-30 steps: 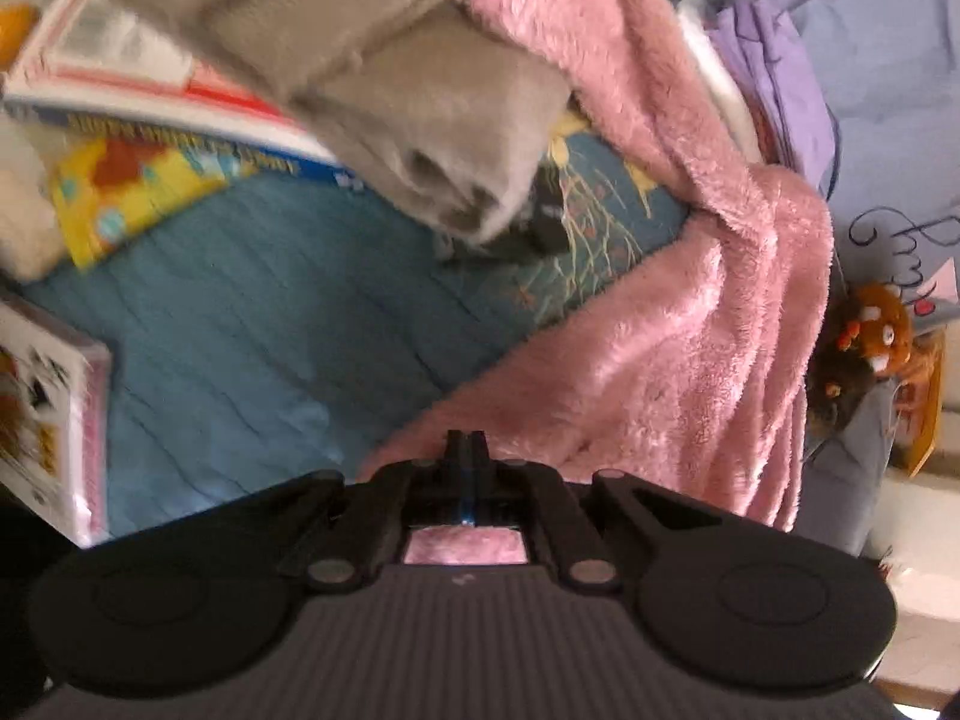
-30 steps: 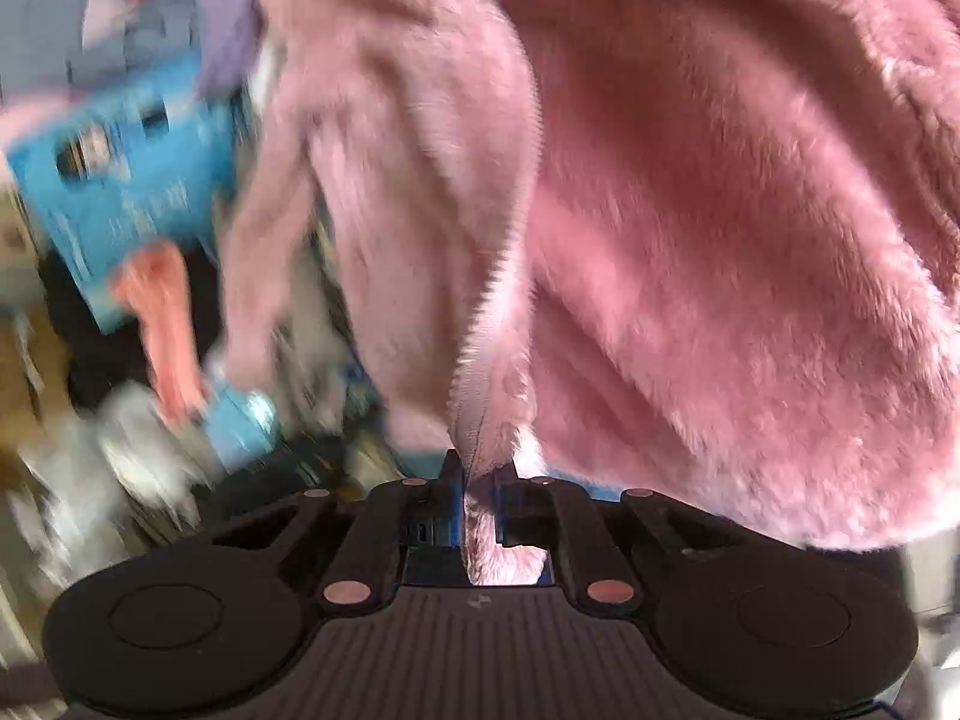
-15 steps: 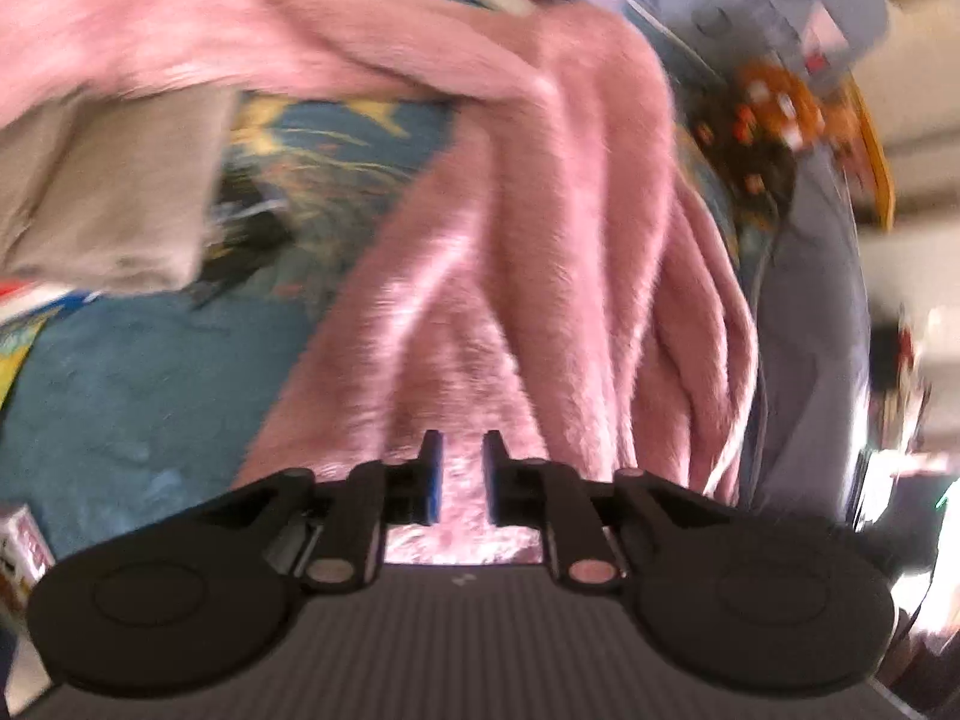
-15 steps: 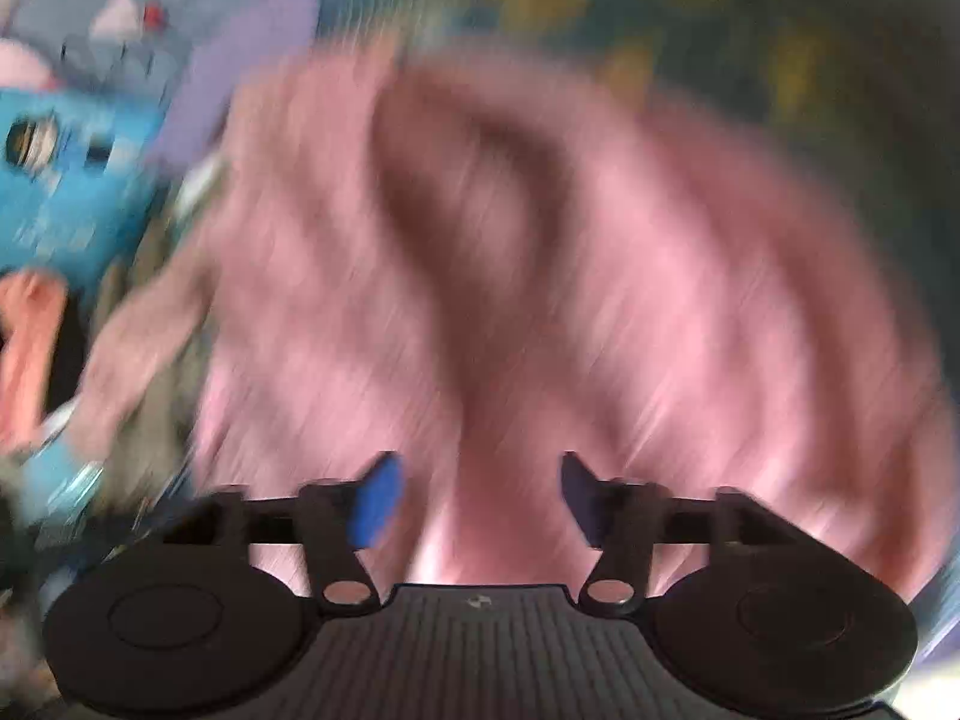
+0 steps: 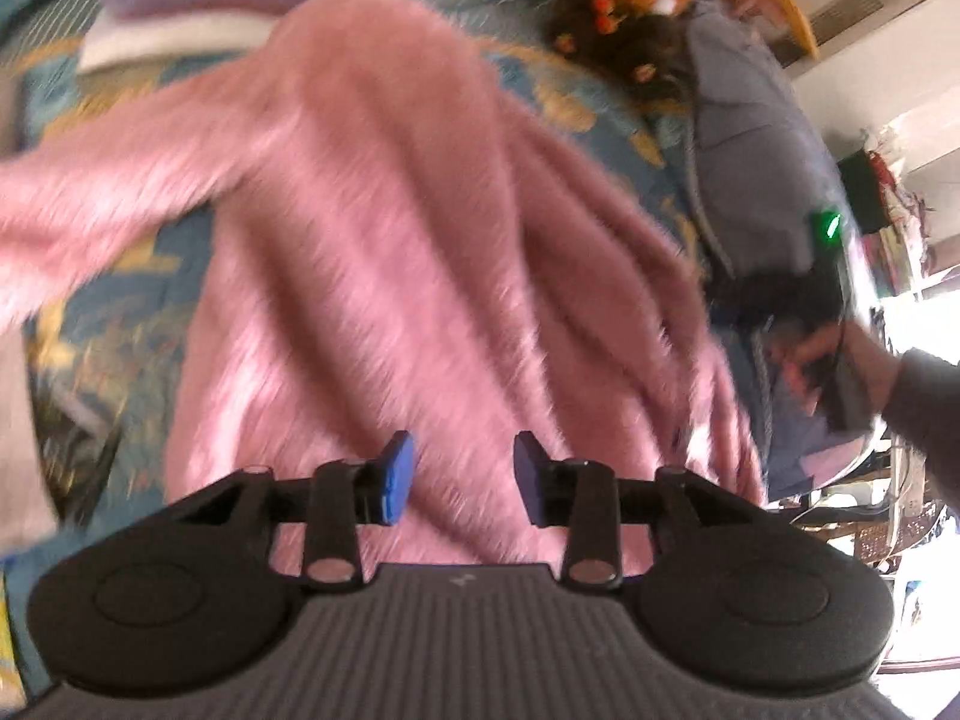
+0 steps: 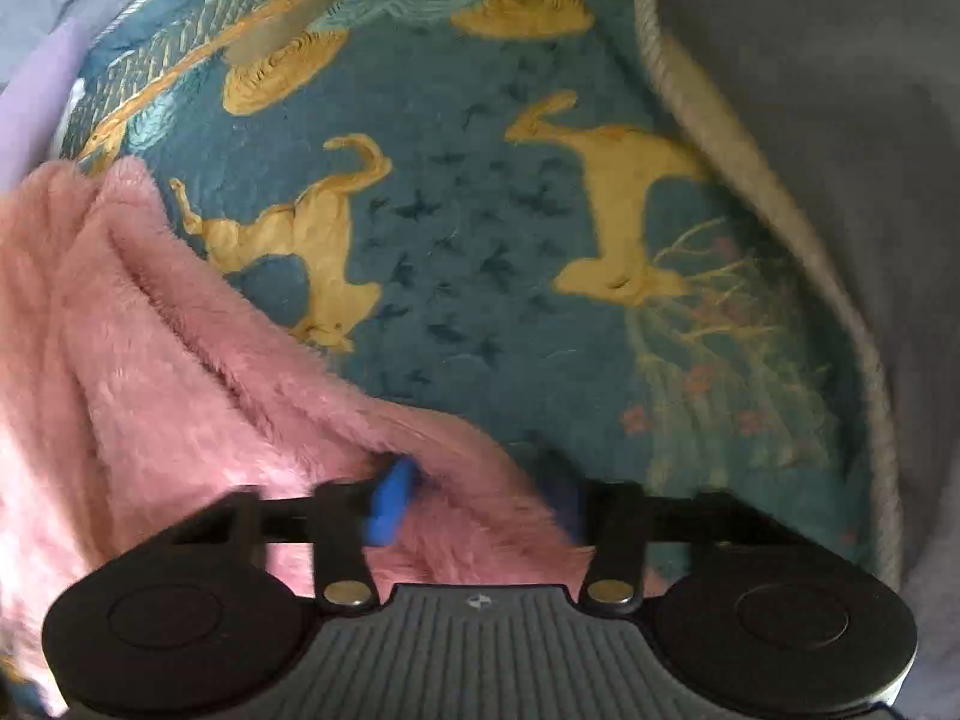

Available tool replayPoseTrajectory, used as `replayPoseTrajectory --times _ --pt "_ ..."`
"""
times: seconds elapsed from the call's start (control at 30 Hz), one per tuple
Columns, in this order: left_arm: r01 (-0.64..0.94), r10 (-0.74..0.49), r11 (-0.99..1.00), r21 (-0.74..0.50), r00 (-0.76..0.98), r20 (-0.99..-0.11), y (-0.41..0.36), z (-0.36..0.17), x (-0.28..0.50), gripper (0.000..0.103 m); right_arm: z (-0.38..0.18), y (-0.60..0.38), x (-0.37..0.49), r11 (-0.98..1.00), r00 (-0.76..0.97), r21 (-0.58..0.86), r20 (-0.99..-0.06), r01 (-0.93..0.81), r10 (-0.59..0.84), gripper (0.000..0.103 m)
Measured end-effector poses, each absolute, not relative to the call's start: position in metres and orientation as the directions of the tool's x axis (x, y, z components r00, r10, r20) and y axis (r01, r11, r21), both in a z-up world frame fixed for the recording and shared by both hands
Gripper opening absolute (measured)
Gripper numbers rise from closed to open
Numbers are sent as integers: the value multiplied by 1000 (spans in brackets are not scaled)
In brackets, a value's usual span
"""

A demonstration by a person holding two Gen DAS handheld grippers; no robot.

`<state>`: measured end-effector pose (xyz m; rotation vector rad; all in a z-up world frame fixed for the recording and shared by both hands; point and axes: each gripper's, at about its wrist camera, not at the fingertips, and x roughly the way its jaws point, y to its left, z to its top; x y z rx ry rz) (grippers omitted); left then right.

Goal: Fold clothes

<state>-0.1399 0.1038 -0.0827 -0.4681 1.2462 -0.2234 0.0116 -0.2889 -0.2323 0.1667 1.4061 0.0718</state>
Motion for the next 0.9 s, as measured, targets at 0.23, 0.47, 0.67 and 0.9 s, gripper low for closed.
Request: replayPoseTrajectory --times 0.23,0.47,0.67,0.9 --pt "-19 -416 896 -444 314 -853 81 -71 -95 44 -143 -337 -21 839 501 434 -833 328 235 7" --pt "112 -391 920 -374 299 -871 49 -60 -65 47 -64 -255 -53 815 503 578 -693 -42 517 8" --pt "69 -421 903 -425 344 -839 69 -47 -55 47 -124 -140 -73 827 226 488 -804 -278 550 9" --pt "55 -309 950 -306 292 -905 86 -58 -53 54 -191 -111 -89 868 89 438 -880 -234 467 18"
